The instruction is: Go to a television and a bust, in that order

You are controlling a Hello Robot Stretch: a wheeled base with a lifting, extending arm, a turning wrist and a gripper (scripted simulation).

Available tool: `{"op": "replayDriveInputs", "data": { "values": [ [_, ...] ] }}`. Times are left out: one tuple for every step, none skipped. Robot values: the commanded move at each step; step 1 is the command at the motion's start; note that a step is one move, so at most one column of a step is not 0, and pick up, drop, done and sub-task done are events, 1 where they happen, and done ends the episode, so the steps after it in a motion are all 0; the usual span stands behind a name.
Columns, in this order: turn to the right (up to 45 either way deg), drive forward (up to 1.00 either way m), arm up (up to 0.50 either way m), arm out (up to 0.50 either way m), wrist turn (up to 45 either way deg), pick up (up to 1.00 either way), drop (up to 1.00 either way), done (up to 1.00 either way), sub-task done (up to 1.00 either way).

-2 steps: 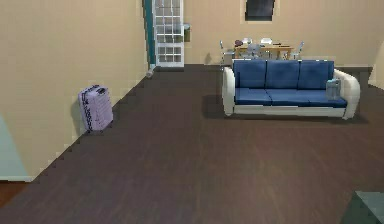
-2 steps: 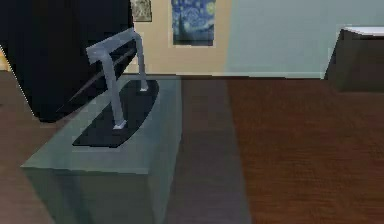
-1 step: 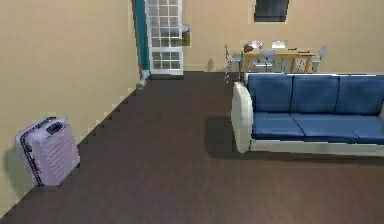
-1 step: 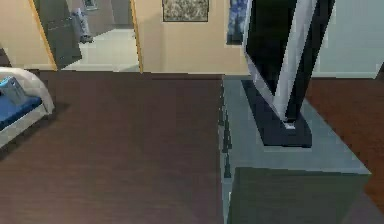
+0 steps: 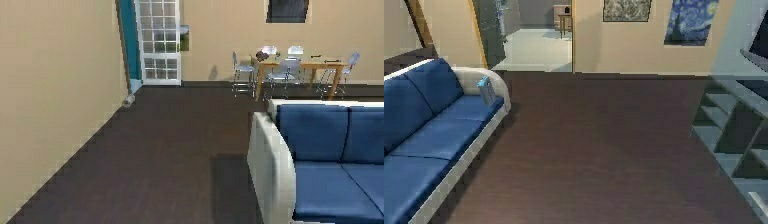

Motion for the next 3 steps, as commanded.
{"op": "replayDriveInputs", "data": {
  "values": [
    [-6.0,0.0,0.0,0.0,0.0,0.0,0.0,0.0,0.0],
    [0.0,0.7,0.0,0.0,0.0,0.0,0.0,0.0,0.0],
    [9.0,0.0,0.0,0.0,0.0,0.0,0.0,0.0,0.0]
  ]
}}
